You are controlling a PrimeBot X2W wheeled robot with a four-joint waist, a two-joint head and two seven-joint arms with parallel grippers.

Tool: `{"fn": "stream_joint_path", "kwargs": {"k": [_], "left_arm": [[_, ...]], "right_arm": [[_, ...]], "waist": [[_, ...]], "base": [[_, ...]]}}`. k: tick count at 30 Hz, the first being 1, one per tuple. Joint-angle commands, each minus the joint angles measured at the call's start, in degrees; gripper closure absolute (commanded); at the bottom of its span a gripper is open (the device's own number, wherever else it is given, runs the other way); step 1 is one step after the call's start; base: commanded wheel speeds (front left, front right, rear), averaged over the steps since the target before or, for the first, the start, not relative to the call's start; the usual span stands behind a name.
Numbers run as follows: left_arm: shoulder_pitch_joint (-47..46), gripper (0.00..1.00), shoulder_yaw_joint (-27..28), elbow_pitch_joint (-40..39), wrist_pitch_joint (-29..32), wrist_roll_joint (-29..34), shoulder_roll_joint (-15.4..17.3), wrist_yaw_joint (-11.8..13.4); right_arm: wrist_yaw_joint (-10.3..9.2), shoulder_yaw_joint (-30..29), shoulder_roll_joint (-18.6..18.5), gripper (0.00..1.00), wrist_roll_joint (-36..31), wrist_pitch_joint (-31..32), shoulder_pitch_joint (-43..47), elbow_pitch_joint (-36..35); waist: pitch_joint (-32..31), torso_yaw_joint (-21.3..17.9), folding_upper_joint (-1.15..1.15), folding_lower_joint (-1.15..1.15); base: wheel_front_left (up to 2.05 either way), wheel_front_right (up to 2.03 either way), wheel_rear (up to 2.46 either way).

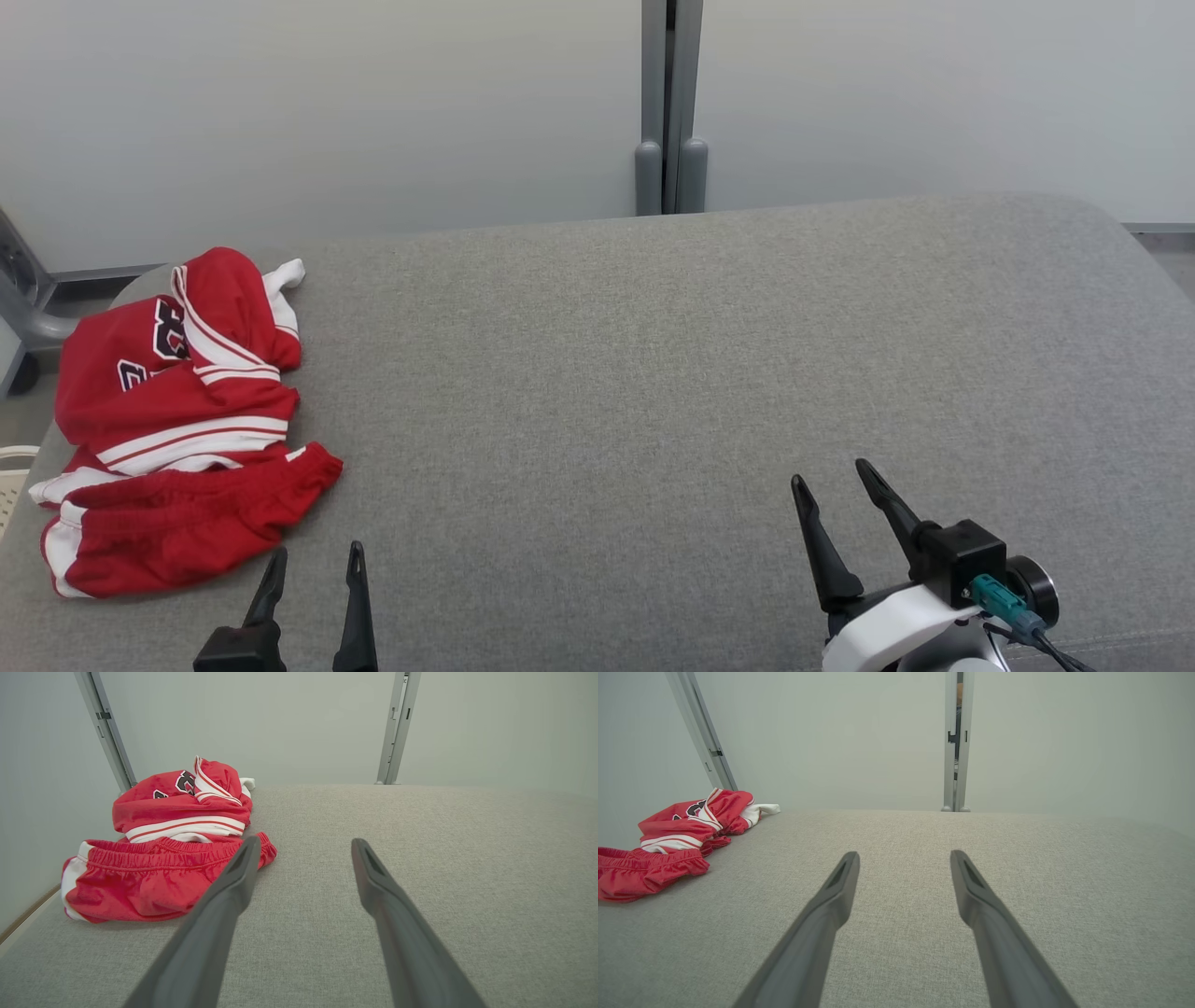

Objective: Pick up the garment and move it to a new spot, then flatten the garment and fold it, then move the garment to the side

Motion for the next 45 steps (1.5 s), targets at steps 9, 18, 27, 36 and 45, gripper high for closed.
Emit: {"fn": "stream_joint_path", "kwargs": {"k": [9, 18, 27, 36, 45], "left_arm": [[0.58, 0.0, -0.22, -0.27, 0.29, -0.38, 0.55, 0.75], [0.37, 0.0, -0.54, -0.24, 0.37, -0.66, 0.77, 0.94], [-0.01, 0.0, -0.62, -0.6, 0.63, -1.29, 0.93, 1.32], [-1.05, 0.0, -0.13, -0.75, 0.93, -1.61, 2.0, 1.58], [0.27, 0.0, 0.58, -1.65, 1.46, -2.09, 3.14, 2.19]], "right_arm": [[0.02, -0.11, -0.24, 0.0, 0.17, -0.26, 0.15, 0.13], [0.02, -0.39, -0.23, 0.0, 0.37, -0.25, 0.32, -0.05], [0.02, -0.51, -0.23, 0.0, 0.99, -0.25, 0.69, -0.17], [0.02, -0.74, -0.21, 0.0, 1.58, -0.25, 1.08, -0.34], [0.01, -0.21, -0.22, 0.0, 2.48, -0.25, 1.29, -0.45]], "waist": [[-0.06, -0.06, 0.0, 0.0], [-0.12, 0.21, 0.0, 0.0], [-0.18, 2.16, 0.0, 0.0], [-0.25, 8.62, 0.0, 0.0], [-0.43, 16.11, 0.0, 0.0]], "base": [[0.0, 0.0, 0.0], [0.0, 0.0, 0.0], [0.0, 0.0, 0.0], [0.0, 0.0, 0.0], [0.0, 0.0, 0.0]]}}
